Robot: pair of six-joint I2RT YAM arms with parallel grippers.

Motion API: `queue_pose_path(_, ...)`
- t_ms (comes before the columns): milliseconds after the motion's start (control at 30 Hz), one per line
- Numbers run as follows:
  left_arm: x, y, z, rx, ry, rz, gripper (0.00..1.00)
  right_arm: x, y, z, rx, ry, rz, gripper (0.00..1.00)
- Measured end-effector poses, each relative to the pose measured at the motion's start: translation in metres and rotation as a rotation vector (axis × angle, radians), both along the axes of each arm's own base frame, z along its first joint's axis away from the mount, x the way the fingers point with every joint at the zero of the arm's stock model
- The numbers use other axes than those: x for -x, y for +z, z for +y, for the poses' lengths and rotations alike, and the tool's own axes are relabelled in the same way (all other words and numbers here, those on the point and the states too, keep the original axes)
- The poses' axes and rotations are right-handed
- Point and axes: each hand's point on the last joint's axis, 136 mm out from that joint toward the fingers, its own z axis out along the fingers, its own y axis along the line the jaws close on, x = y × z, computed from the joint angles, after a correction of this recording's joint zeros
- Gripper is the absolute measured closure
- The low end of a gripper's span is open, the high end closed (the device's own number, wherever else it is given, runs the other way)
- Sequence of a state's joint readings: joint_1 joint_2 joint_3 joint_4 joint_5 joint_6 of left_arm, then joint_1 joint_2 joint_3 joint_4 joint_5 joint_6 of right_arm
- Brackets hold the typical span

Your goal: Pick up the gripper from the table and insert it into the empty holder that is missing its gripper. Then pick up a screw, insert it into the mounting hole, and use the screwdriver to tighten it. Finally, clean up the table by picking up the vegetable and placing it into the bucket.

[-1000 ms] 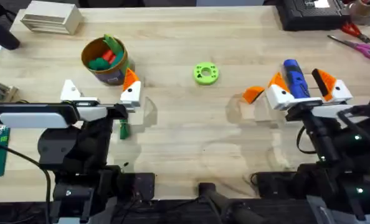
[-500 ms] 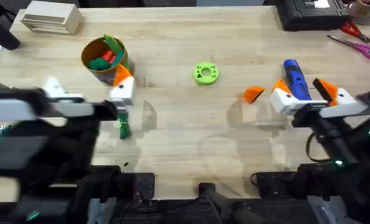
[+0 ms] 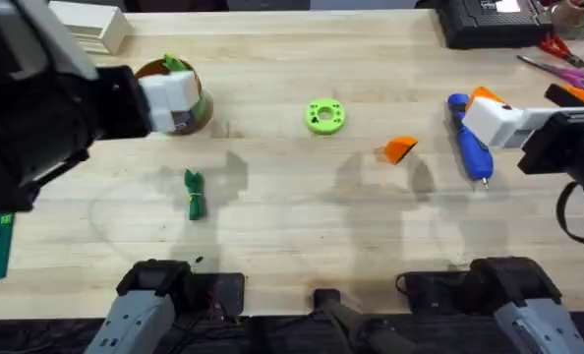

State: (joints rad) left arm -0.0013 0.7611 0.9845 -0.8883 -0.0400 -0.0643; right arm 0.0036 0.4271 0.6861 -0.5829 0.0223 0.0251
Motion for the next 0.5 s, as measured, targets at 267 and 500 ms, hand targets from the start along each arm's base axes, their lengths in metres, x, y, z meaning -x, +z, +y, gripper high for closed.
queue_pose_path(267,0.028,-0.066,-0.016,0.121,-0.007,0.363,0.055,0.000,0.000,0.000,0.000,0.000,-0.002,0.013)
queue_pose_path(500,0.037,-0.110,-0.023,0.195,0.042,0.572,0.815,0.000,0.001,0.000,0.000,0.000,-0.002,0.012)
